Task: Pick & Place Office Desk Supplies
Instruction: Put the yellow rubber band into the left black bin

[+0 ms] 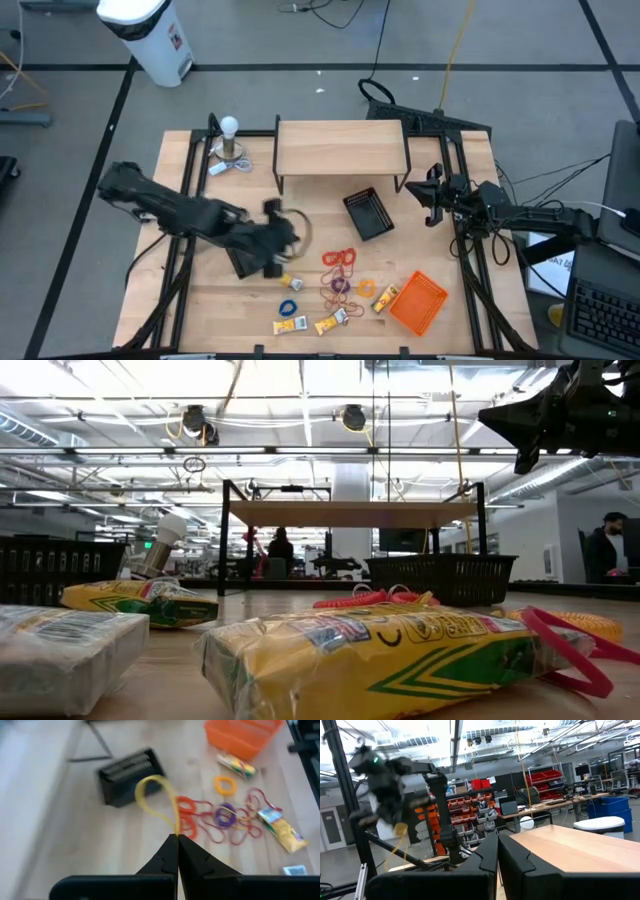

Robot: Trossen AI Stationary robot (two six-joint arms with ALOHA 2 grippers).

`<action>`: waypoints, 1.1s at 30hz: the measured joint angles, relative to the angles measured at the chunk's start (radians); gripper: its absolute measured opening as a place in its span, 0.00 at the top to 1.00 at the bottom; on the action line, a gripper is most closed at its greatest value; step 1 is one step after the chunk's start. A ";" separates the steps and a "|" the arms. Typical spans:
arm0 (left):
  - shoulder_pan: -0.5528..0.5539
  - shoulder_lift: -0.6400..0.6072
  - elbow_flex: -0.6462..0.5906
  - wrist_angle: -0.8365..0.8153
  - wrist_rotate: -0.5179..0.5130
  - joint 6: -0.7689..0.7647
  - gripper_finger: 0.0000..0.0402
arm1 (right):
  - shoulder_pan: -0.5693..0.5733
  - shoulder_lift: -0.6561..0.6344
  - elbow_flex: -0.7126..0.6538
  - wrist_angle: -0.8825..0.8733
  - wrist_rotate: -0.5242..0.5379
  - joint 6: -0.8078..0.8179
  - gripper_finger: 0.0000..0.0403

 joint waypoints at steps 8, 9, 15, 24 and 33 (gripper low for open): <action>-0.105 -0.196 -0.020 -0.119 -0.186 -0.107 1.00 | 0.000 0.000 0.000 -0.016 0.004 -0.048 0.99; -0.118 -0.224 -0.037 -0.121 -0.208 -0.122 1.00 | 0.000 0.000 0.000 -0.016 0.010 -0.067 0.99; -0.192 -0.385 -0.196 -0.087 -0.293 -0.248 1.00 | 0.000 0.000 0.000 0.077 0.053 -0.167 0.99; -0.319 -0.542 -0.518 -0.041 -0.449 -0.532 1.00 | 0.000 0.000 0.000 0.116 0.054 -0.188 0.99; -0.322 -0.528 -0.759 -0.020 -0.367 -0.761 1.00 | 0.000 0.000 0.000 0.132 0.085 -0.313 0.99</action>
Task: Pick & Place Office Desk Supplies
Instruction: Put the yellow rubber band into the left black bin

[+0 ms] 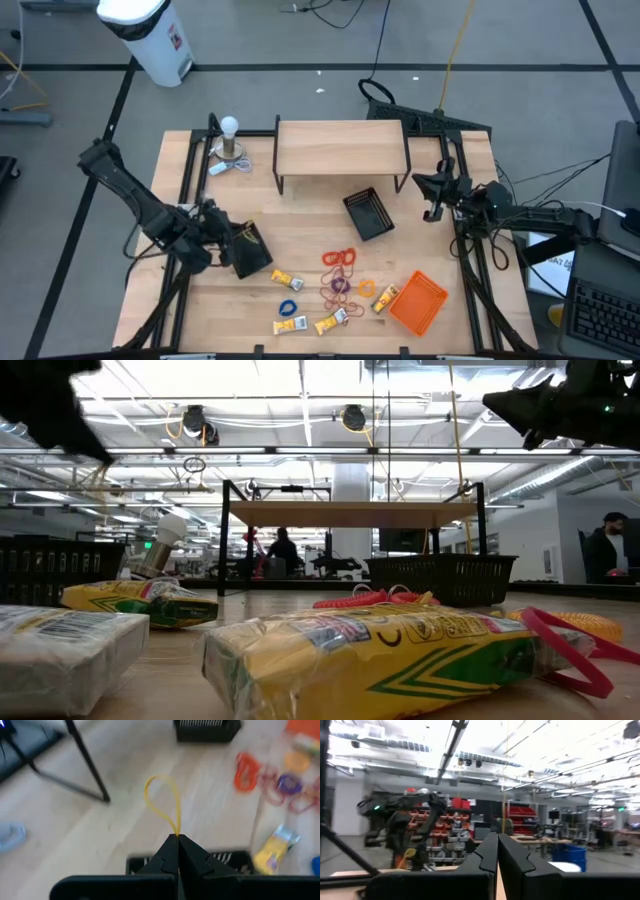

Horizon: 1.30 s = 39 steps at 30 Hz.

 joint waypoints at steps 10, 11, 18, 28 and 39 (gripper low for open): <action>0.013 0.000 -0.112 0.082 0.151 -0.083 1.00 | -0.001 0.005 0.000 -0.013 0.025 0.017 0.99; 0.013 0.000 -0.112 0.085 0.167 -0.084 1.00 | -0.001 0.007 0.000 -0.016 0.025 0.018 0.99; 0.021 0.000 -0.112 0.105 0.214 -0.073 1.00 | -0.001 0.036 0.000 -0.061 0.025 0.021 0.99; 0.077 0.000 -0.112 0.100 0.258 -0.036 1.00 | -0.001 0.043 0.000 -0.041 0.025 0.021 0.99; 0.082 0.000 -0.112 0.099 0.314 -0.022 1.00 | -0.001 0.043 0.000 -0.002 0.025 0.059 0.99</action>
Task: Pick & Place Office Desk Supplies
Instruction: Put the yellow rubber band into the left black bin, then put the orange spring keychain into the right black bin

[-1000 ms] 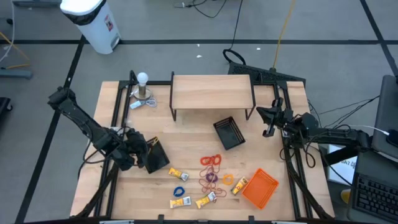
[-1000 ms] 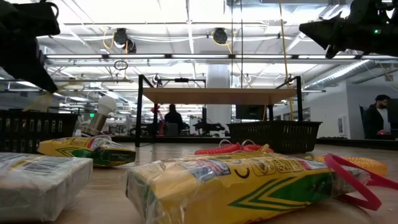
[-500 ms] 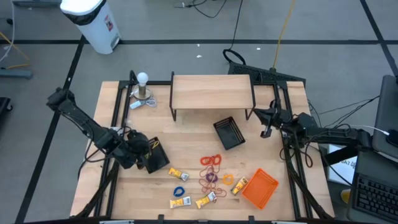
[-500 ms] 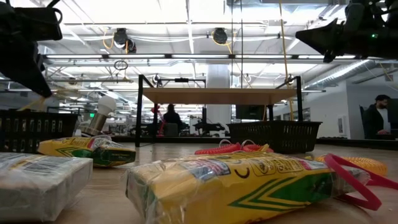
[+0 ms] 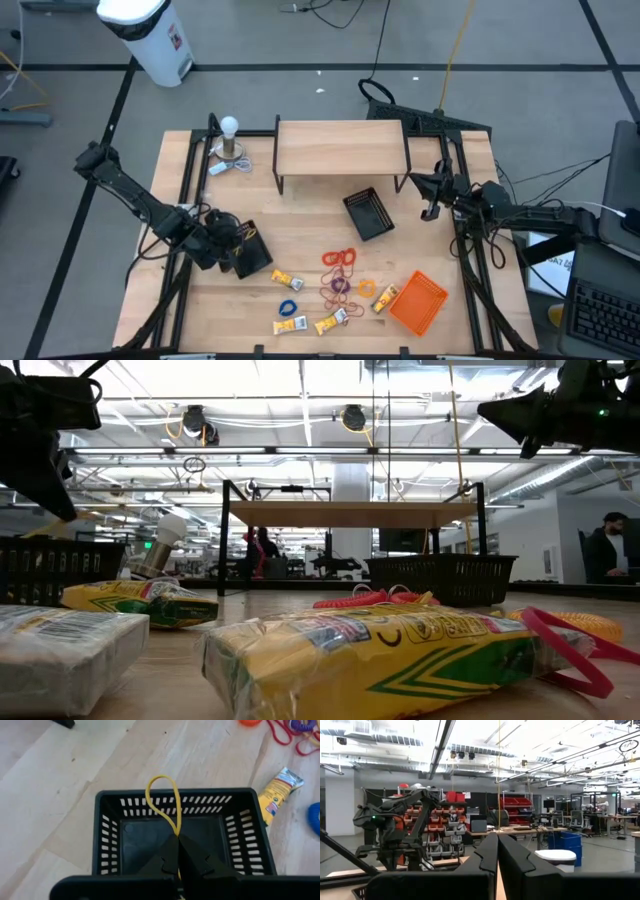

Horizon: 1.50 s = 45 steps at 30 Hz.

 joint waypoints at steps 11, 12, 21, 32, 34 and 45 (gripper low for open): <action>0.000 0.000 0.000 -0.001 0.033 -0.091 0.87 | 0.000 0.000 0.000 -0.002 -0.003 0.055 0.99; 0.000 0.000 0.000 -0.001 0.033 -0.093 0.84 | 0.000 0.000 0.000 -0.002 -0.003 0.062 0.99; 0.000 0.000 0.000 0.002 0.030 -0.098 0.57 | 0.000 0.000 0.000 -0.002 -0.003 0.099 0.99; 0.060 0.000 0.174 0.011 0.014 0.169 0.65 | 0.000 0.002 0.000 -0.005 -0.003 0.123 0.99; 0.089 0.000 0.217 0.011 0.019 0.244 0.72 | 0.000 0.002 0.000 -0.004 -0.003 0.134 0.99; 0.259 -0.064 0.279 0.602 0.237 1.066 0.98 | 0.000 0.002 0.000 -0.010 -0.003 0.158 0.99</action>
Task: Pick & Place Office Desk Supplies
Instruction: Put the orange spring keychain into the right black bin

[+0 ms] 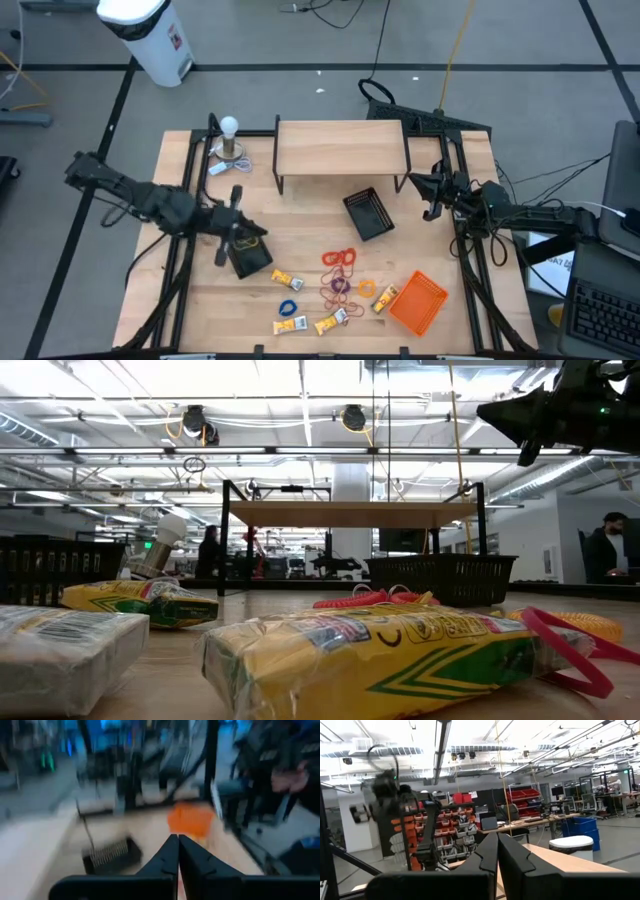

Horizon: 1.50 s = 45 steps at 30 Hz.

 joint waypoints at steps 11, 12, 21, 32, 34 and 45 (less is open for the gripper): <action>0.259 -0.089 -0.005 -0.058 0.128 0.072 0.99 | 0.000 0.000 0.000 -0.001 -0.001 0.000 0.99; 0.272 -0.122 -0.004 -0.077 0.133 0.079 0.99 | 0.000 0.000 0.000 0.000 -0.001 0.000 0.99; 0.320 -0.371 -0.092 -0.231 0.128 0.067 0.99 | 0.000 0.000 0.000 0.007 -0.001 0.000 0.99; 0.322 -0.583 -0.508 0.080 0.099 0.041 1.00 | 0.000 0.000 0.000 0.019 -0.001 0.030 0.99; 0.321 -0.612 -0.553 0.105 0.096 0.024 0.99 | 0.000 0.000 0.000 0.016 -0.001 0.028 0.99; 0.321 -0.649 -0.724 0.259 0.091 0.029 0.99 | 0.000 0.001 0.000 0.016 -0.001 0.023 0.99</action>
